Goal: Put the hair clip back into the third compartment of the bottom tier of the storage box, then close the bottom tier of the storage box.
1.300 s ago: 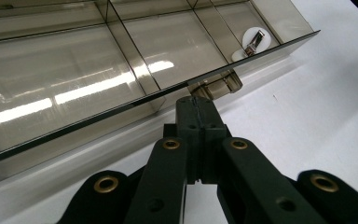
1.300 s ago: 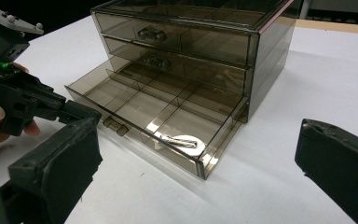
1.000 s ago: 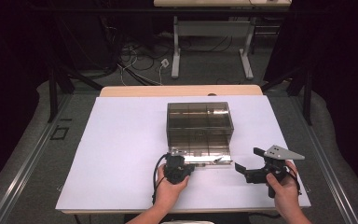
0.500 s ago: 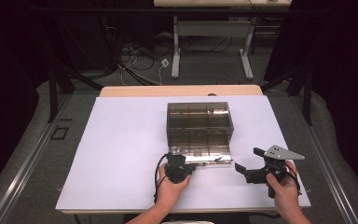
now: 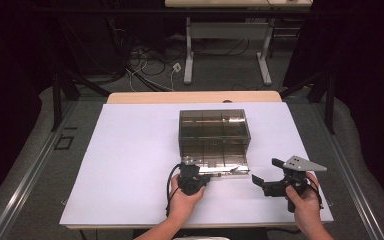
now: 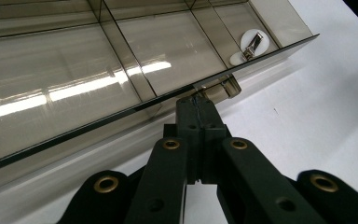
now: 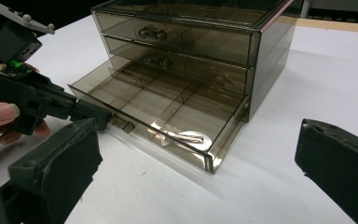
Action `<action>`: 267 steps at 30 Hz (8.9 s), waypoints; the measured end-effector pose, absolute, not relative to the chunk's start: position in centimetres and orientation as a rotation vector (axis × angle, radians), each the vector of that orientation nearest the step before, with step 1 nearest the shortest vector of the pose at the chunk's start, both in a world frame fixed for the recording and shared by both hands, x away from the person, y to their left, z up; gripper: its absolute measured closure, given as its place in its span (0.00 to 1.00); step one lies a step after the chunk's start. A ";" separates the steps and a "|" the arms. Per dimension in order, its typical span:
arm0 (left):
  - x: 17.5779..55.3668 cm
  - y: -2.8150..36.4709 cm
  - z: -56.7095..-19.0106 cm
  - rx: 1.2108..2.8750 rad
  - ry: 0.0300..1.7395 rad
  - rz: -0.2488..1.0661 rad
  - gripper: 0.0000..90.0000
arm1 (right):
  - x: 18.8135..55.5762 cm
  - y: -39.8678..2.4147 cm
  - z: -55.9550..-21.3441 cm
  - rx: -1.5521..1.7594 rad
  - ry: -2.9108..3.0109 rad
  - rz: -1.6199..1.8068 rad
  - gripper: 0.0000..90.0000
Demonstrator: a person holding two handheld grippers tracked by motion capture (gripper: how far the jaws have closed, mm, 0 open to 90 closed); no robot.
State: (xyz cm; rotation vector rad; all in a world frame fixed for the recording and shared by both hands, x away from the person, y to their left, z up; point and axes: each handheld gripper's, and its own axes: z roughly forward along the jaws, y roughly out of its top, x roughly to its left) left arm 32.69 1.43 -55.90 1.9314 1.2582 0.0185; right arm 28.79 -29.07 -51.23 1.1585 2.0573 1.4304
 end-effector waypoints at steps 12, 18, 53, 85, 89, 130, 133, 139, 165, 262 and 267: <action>33.3 1.4 -56.0 1.913 1.284 0.003 1.00 | 28.8 -29.0 -51.3 1.162 2.056 1.430 0.00; 33.6 1.6 -55.9 1.900 1.293 0.013 1.00 | 28.7 -29.0 -51.2 1.170 2.053 1.435 0.00; 35.3 1.2 -55.6 1.869 1.322 0.024 1.00 | 28.7 -28.9 -51.3 1.161 2.062 1.434 0.00; 37.6 0.7 -55.5 1.811 1.391 0.074 1.00 | 28.8 -29.0 -51.2 1.162 2.063 1.432 0.00; 37.8 0.7 -55.6 1.804 1.397 0.079 1.00 | 28.8 -29.0 -51.2 1.157 2.062 1.432 0.00; 38.8 0.4 -55.6 1.763 1.432 0.092 1.00 | 29.0 -29.0 -51.3 1.162 2.066 1.434 0.00; 38.8 0.4 -55.5 1.761 1.422 0.077 1.00 | 29.1 -29.1 -51.4 1.162 2.069 1.429 0.00; 38.6 0.0 -55.3 1.783 1.405 0.074 1.00 | 29.1 -29.2 -51.4 1.174 2.063 1.436 0.00; 37.8 0.1 -53.4 1.800 1.331 0.090 1.00 | 28.6 -29.8 -51.4 1.178 2.037 1.432 0.00; 28.3 22.1 -48.2 1.798 1.015 0.441 0.00 | 28.1 -30.1 -51.2 1.211 2.016 1.432 0.00; 27.8 23.6 -49.3 1.746 1.041 0.429 0.00 | 28.1 -30.1 -51.2 1.207 2.012 1.437 0.00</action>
